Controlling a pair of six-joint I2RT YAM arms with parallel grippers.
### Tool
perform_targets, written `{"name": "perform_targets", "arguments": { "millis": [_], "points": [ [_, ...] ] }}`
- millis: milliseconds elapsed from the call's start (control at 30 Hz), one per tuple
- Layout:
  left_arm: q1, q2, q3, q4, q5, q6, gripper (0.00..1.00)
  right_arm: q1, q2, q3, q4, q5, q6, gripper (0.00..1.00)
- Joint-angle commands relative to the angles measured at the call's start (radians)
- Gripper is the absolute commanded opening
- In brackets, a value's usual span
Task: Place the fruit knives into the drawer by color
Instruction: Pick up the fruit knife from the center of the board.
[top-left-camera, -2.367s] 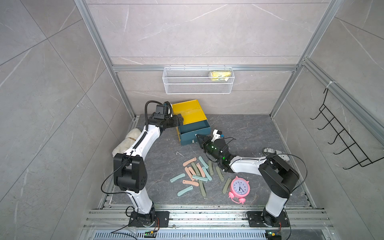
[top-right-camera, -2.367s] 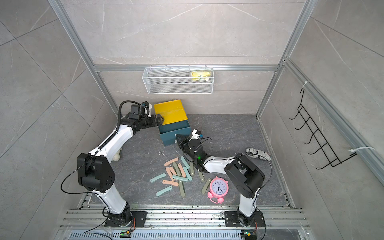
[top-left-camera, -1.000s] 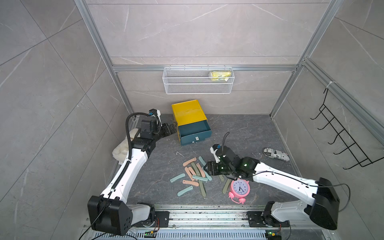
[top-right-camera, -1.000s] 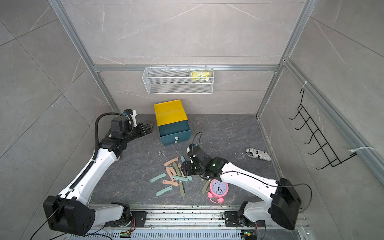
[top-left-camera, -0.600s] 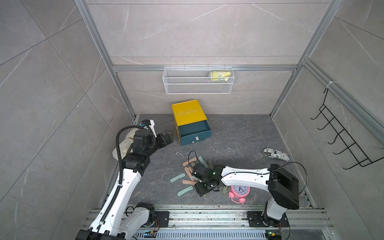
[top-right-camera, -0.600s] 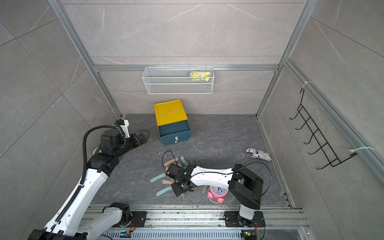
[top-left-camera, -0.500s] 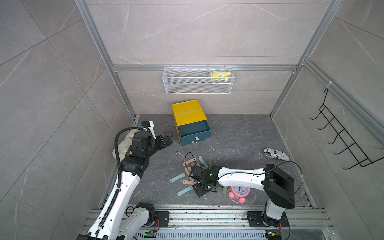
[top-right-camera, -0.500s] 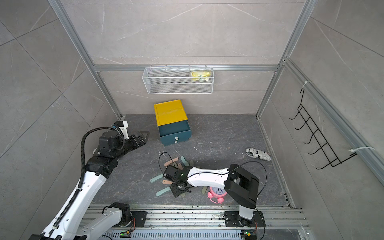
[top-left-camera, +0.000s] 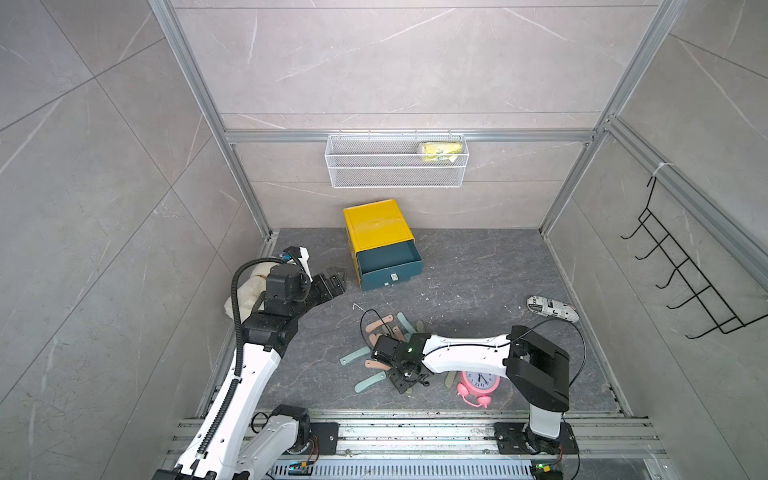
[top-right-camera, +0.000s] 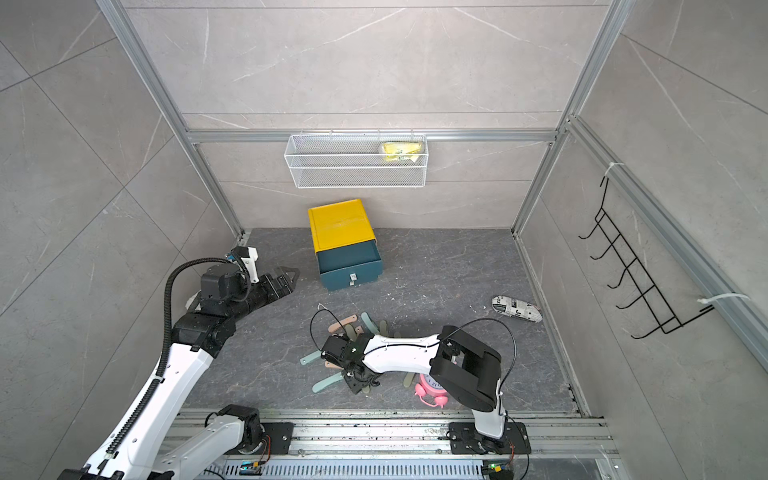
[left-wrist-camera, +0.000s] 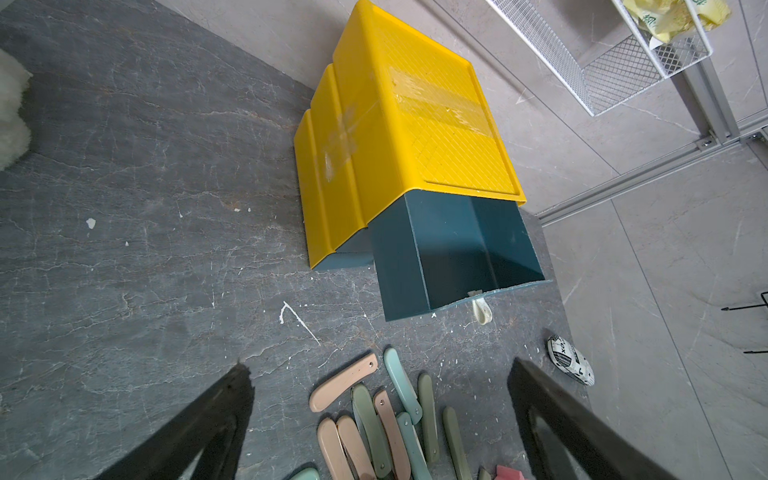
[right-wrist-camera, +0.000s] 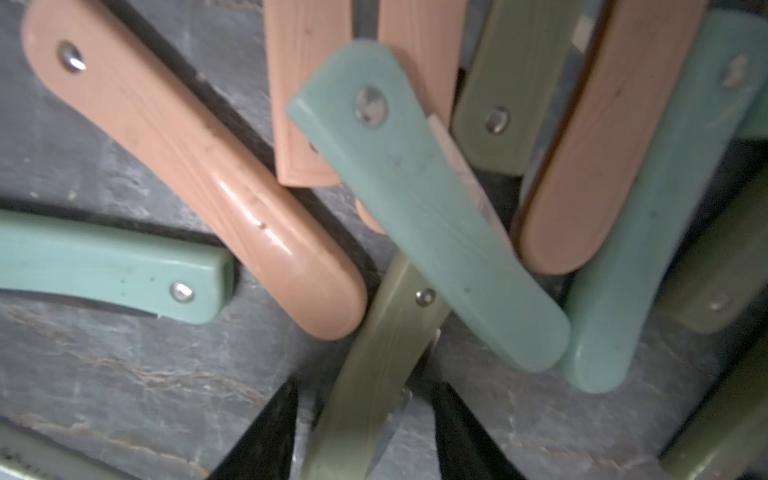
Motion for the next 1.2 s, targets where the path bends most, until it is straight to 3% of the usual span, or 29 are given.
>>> {"name": "perform_targets", "arguments": {
  "millis": [0,100,367,867,1167],
  "points": [
    [0.0,0.009,0.014,0.003,0.016,0.002,1.0,0.003,0.046,-0.009,-0.035,0.013,-0.015,0.48],
    [0.0,0.005,0.014,-0.003,0.016,0.002,1.0,-0.006,0.02,-0.04,-0.01,0.018,-0.006,0.37],
    [-0.001,-0.01,-0.003,-0.004,0.056,-0.026,0.99,-0.032,-0.076,-0.127,0.081,0.042,0.011,0.28],
    [-0.045,0.013,-0.098,0.039,0.059,-0.057,0.99,-0.048,-0.359,-0.297,0.337,0.102,0.052,0.23],
    [-0.065,0.03,-0.16,0.088,0.047,-0.079,0.99,-0.065,-0.495,-0.228,0.366,0.07,0.034,0.23]
  ]
}}
